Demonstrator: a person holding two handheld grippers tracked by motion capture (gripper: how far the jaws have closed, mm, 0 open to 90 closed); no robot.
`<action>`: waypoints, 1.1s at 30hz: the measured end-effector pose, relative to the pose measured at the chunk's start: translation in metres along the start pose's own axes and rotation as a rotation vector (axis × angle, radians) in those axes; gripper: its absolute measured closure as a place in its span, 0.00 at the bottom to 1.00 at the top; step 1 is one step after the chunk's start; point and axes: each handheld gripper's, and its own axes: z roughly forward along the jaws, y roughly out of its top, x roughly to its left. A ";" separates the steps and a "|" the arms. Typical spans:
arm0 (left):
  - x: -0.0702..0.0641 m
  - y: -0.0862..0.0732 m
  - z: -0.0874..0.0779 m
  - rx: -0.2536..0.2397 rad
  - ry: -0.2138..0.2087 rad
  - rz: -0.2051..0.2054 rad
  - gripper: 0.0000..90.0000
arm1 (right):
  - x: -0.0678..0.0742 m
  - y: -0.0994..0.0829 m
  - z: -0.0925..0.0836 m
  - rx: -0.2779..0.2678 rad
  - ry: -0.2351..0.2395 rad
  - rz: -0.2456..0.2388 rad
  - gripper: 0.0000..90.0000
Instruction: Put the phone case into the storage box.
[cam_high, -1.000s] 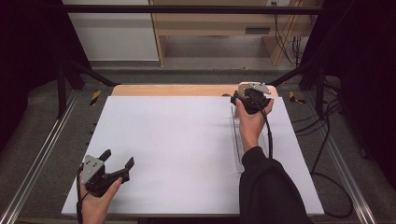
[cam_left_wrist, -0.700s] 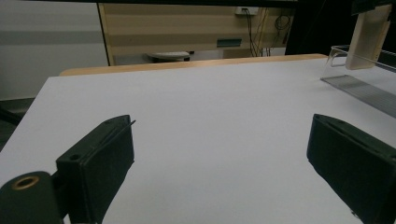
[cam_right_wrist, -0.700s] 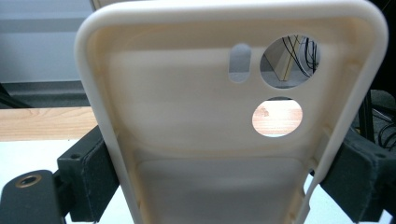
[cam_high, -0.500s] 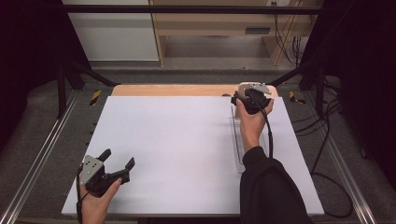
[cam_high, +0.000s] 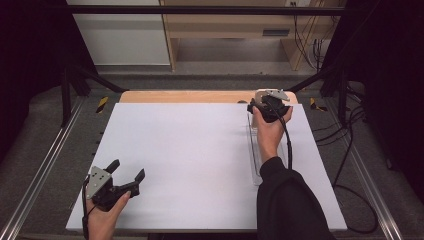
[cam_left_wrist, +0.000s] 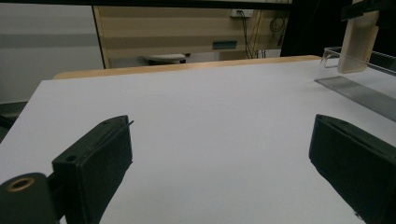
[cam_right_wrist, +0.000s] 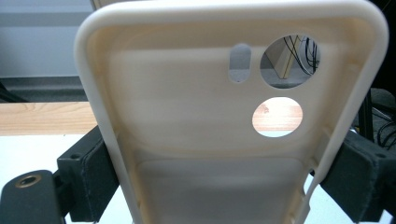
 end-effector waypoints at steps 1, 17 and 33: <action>0.000 0.000 0.000 0.000 0.000 0.000 0.06 | 0.000 0.000 0.000 0.001 0.002 0.001 0.12; -0.002 0.001 0.000 0.001 0.000 0.010 0.06 | 0.000 -0.003 0.003 0.033 -0.006 -0.017 0.12; -0.002 0.000 0.000 0.002 -0.001 0.009 0.06 | -0.001 -0.013 0.004 0.036 -0.010 -0.001 0.12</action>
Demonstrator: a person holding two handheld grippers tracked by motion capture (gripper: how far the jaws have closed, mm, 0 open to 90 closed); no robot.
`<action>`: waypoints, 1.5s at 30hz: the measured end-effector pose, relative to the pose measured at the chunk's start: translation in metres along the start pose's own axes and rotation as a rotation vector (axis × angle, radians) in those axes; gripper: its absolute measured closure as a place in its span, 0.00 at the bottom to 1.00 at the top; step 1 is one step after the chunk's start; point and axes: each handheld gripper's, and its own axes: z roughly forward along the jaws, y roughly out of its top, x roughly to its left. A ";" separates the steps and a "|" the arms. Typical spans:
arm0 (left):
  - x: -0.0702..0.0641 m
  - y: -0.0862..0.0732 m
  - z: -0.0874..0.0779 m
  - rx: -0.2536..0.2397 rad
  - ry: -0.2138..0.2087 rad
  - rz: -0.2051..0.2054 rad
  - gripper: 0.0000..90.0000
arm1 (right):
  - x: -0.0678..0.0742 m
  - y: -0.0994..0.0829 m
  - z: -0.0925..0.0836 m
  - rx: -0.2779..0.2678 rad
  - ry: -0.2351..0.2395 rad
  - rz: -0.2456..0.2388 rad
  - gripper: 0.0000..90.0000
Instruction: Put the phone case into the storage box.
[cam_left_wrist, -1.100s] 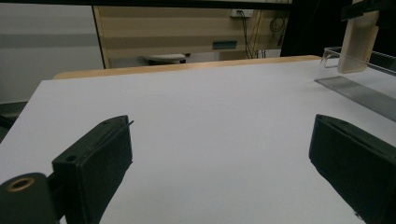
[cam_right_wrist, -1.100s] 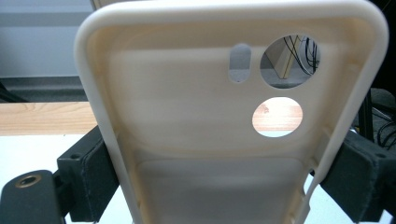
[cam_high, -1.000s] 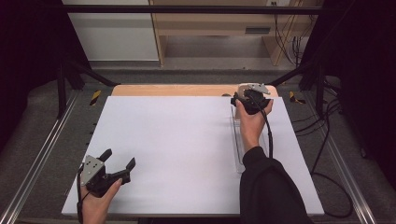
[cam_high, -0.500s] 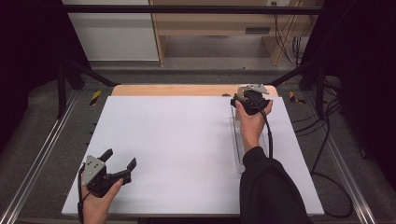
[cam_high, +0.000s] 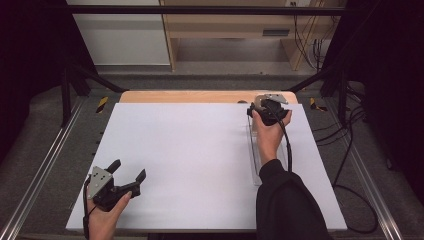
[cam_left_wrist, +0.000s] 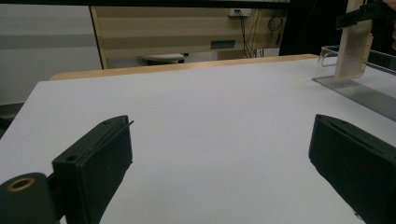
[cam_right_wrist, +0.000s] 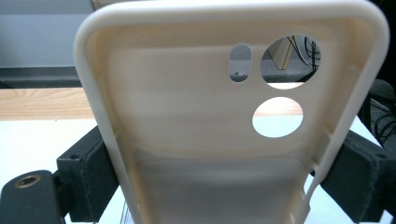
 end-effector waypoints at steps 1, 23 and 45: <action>0.000 0.000 0.000 0.001 0.000 0.001 0.06 | 0.000 0.000 0.000 0.001 0.002 -0.003 0.12; -0.001 0.000 0.000 0.003 -0.010 0.001 0.07 | 0.002 -0.008 0.005 0.018 0.007 0.001 0.11; -0.002 0.000 0.001 0.003 -0.013 0.003 0.07 | 0.001 -0.007 0.008 0.024 0.008 0.012 0.11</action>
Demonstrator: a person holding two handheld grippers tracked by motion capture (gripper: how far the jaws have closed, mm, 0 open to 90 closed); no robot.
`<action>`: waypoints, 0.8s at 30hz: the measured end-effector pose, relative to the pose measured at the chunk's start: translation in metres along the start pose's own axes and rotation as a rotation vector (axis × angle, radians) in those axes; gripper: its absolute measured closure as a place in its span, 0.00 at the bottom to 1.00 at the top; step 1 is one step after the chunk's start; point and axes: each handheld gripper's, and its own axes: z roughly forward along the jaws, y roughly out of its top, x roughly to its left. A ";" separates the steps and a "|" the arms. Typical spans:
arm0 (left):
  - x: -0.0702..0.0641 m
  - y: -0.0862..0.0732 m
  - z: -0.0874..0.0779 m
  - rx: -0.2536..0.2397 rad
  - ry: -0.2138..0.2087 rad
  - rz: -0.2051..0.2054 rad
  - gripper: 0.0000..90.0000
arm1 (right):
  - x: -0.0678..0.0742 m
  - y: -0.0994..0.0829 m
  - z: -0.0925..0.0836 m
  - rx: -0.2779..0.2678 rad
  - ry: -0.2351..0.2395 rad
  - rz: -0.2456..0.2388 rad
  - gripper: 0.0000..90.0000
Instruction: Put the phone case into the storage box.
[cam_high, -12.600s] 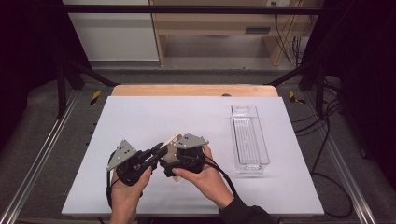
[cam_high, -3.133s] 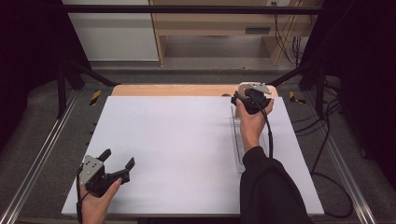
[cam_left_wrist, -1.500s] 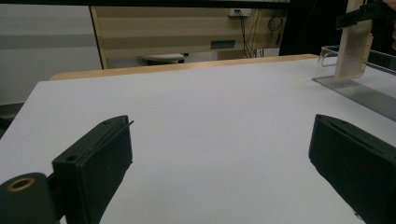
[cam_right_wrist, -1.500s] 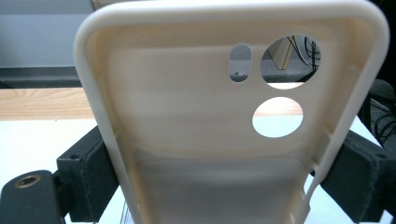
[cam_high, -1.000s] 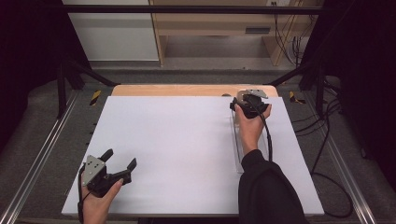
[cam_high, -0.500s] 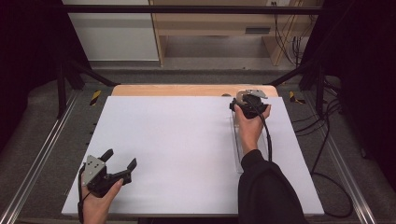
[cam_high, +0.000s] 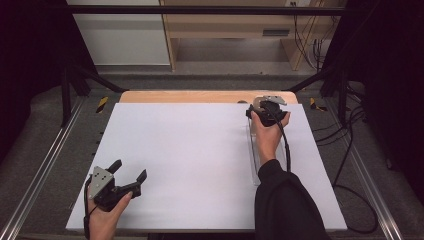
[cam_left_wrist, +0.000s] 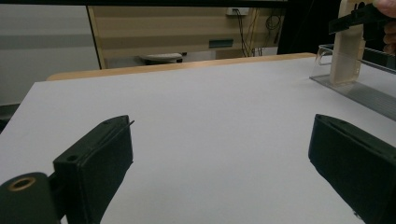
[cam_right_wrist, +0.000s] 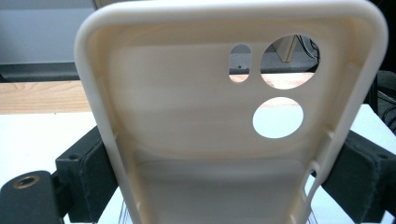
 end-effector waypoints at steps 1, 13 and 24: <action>0.000 0.000 0.000 0.000 0.000 0.000 0.07 | 0.000 0.000 0.000 0.001 0.001 0.000 0.11; 0.000 0.000 0.000 0.002 -0.003 0.000 0.07 | 0.001 0.001 0.002 -0.001 0.008 0.000 0.10; 0.000 0.000 0.000 0.003 -0.004 0.001 0.07 | -0.001 0.002 0.000 -0.022 0.024 0.018 0.06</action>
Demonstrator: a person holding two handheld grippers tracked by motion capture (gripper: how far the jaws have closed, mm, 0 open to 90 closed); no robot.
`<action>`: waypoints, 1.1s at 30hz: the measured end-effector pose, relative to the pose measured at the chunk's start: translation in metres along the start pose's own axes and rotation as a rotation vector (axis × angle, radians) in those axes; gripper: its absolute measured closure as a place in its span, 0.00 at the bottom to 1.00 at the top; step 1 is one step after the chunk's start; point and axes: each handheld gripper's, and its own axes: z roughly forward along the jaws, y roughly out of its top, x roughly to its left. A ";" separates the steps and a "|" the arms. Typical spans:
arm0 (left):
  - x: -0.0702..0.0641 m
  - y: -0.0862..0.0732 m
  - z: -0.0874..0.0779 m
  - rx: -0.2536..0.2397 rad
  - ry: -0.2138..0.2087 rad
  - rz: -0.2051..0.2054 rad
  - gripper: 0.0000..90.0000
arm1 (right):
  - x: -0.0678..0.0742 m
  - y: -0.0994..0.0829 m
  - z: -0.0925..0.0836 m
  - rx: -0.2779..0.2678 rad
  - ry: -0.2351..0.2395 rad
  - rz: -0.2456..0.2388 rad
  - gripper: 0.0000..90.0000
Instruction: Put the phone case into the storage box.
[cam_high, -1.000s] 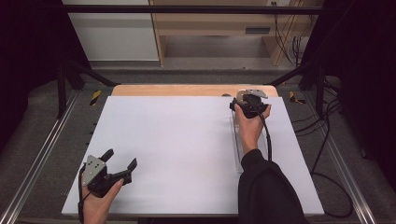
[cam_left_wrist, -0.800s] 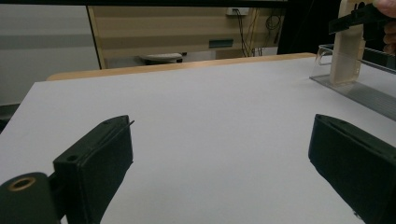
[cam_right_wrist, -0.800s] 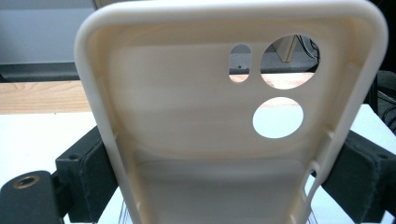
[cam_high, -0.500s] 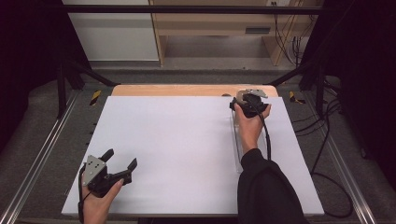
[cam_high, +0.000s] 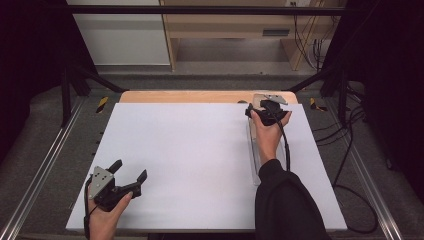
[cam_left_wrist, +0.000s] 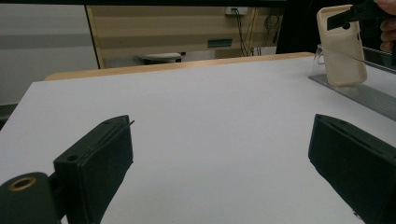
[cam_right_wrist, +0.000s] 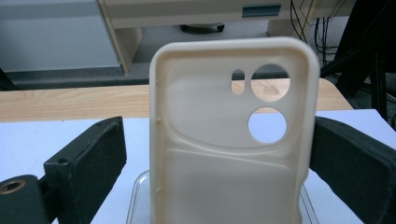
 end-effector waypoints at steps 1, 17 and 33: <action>0.000 0.000 0.000 -0.001 0.001 -0.001 0.07 | 0.000 0.000 0.000 -0.006 0.000 -0.002 0.06; 0.000 0.000 0.000 -0.004 0.002 0.000 0.07 | -0.001 0.004 -0.006 -0.048 0.011 -0.009 0.06; 0.000 0.001 -0.001 -0.009 0.001 0.001 0.06 | -0.002 0.006 -0.011 -0.052 0.022 -0.013 0.06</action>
